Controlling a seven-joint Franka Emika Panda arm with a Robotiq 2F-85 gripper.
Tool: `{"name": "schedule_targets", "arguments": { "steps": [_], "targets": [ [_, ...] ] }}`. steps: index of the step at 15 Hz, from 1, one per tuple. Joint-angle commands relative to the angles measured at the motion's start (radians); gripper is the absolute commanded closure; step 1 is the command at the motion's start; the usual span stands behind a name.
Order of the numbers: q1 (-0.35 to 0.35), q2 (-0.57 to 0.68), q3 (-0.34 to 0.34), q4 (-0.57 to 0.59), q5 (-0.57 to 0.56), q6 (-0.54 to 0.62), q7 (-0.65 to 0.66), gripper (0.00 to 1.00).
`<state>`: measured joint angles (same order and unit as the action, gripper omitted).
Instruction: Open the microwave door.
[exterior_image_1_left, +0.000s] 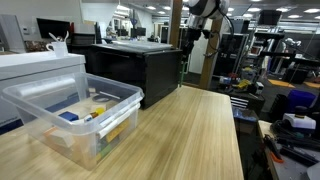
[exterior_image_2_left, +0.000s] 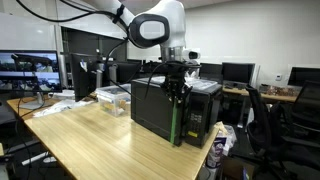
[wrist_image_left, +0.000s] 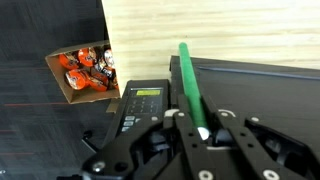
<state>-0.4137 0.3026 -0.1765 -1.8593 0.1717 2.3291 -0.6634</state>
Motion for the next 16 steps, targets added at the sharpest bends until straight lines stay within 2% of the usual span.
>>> {"name": "schedule_targets", "arguments": {
  "steps": [1, 6, 8, 12, 16],
  "targets": [
    [-0.008, -0.092, -0.045, -0.124, -0.065, 0.016, -0.014, 0.95],
    [0.010, -0.142, -0.050, -0.174, -0.063, 0.016, -0.013, 0.95],
    [0.022, -0.166, -0.063, -0.193, -0.109, -0.015, 0.009, 0.95],
    [0.042, -0.228, -0.066, -0.232, -0.191, -0.091, -0.029, 0.95],
    [0.058, -0.252, -0.066, -0.257, -0.228, -0.101, -0.047, 0.95]
  ]
}}
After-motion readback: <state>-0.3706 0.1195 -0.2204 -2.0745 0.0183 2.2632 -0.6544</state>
